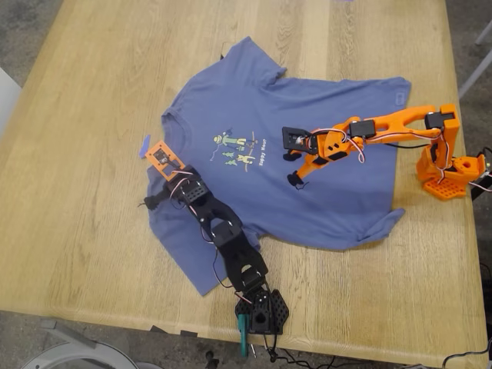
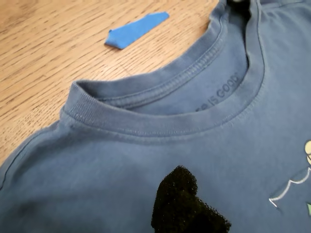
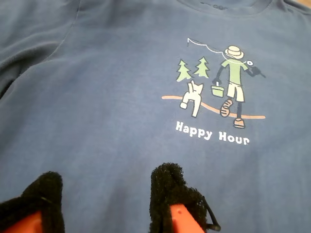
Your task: Fold a T-shirt
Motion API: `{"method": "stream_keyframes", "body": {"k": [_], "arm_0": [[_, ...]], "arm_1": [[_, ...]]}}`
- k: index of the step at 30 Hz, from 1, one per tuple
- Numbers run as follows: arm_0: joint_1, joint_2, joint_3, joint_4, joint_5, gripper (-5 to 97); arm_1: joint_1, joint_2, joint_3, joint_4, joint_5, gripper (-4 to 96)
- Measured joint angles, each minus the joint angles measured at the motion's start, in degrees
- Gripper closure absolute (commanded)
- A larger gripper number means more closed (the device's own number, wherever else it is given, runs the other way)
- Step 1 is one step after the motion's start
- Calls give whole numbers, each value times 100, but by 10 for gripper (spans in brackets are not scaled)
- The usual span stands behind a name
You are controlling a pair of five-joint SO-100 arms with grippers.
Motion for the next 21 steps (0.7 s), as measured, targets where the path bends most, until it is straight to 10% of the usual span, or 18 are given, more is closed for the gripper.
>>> {"method": "stream_keyframes", "body": {"k": [21], "arm_0": [[97, -2171, -2153, -35, 0, 241]], "arm_1": [[211, -352, 316, -888, 202, 654]]}}
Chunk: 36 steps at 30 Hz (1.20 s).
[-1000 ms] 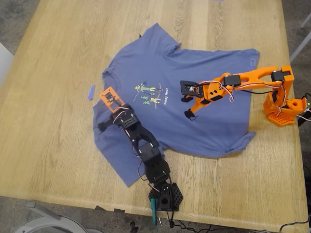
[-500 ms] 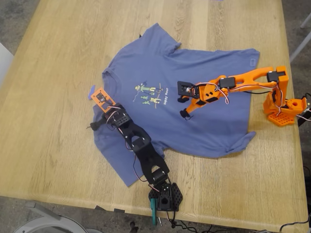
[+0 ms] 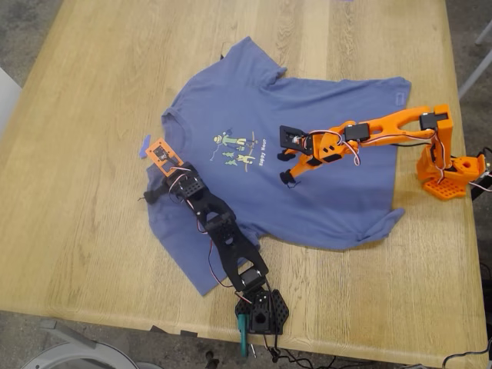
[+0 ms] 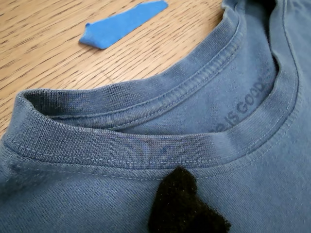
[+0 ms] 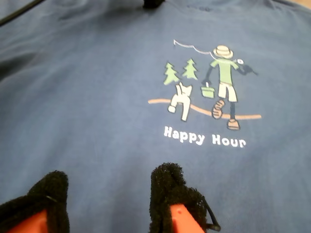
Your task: Fold a T-shirt
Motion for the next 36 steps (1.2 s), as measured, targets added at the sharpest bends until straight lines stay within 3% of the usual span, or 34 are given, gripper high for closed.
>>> {"method": "stream_keyframes", "body": {"k": [8, 24, 30, 36], "arm_0": [[9, -360, -448, 114, -158, 272], [255, -466, -650, 1204, -712, 448], [264, -510, -501, 1274, -976, 557], [264, -545, -483, 1310, -1107, 592]], "arm_1": [[-62, 141, 747, -237, 141, 652], [35, 149, 756, -519, 211, 650], [35, 149, 729, -519, 246, 650], [35, 149, 712, -554, 334, 650]]}}
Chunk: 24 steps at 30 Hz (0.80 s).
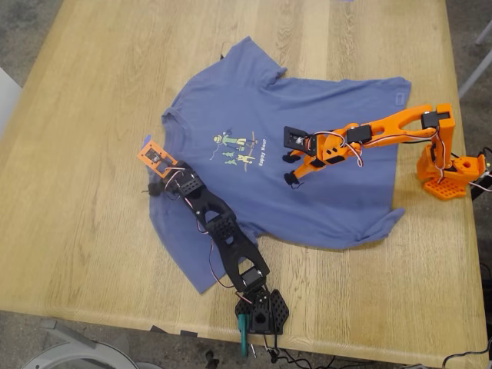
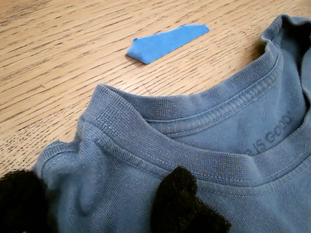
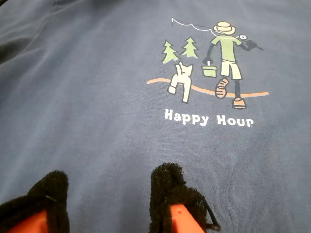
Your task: Fold a T-shirt
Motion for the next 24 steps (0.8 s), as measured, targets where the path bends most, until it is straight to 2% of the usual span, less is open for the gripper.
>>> {"method": "stream_keyframes", "body": {"k": [6, 11, 18, 24], "arm_0": [[105, 0, 132, 0, 0, 646], [237, 0, 132, 53, 0, 745], [396, 0, 132, 114, 0, 773], [448, 9, 149, 220, -35, 917]], "arm_1": [[-114, 0, 0, -18, 220, 650], [-167, 0, 0, -18, 352, 650], [-167, 0, 0, 44, 589, 650], [-237, 0, 0, 88, 888, 648]]}}
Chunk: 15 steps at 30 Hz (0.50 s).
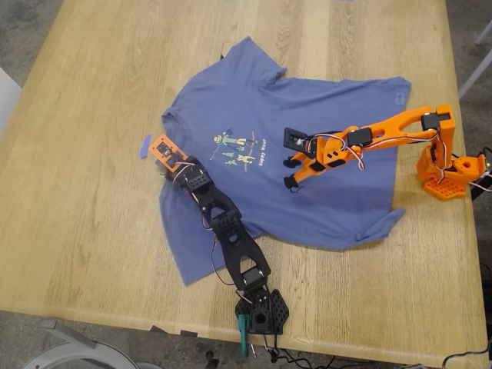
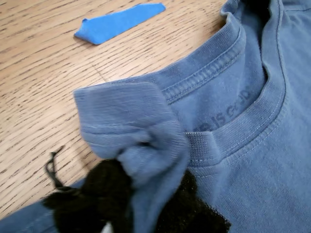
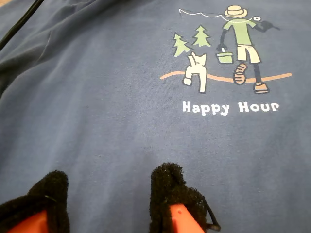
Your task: Fold a T-shirt
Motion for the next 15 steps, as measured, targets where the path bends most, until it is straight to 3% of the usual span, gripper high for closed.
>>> {"method": "stream_keyframes", "body": {"k": [15], "arm_0": [[167, 70, 105, 35, -149, 917]], "arm_1": [[88, -923, -466, -272, 519, 636]]}}
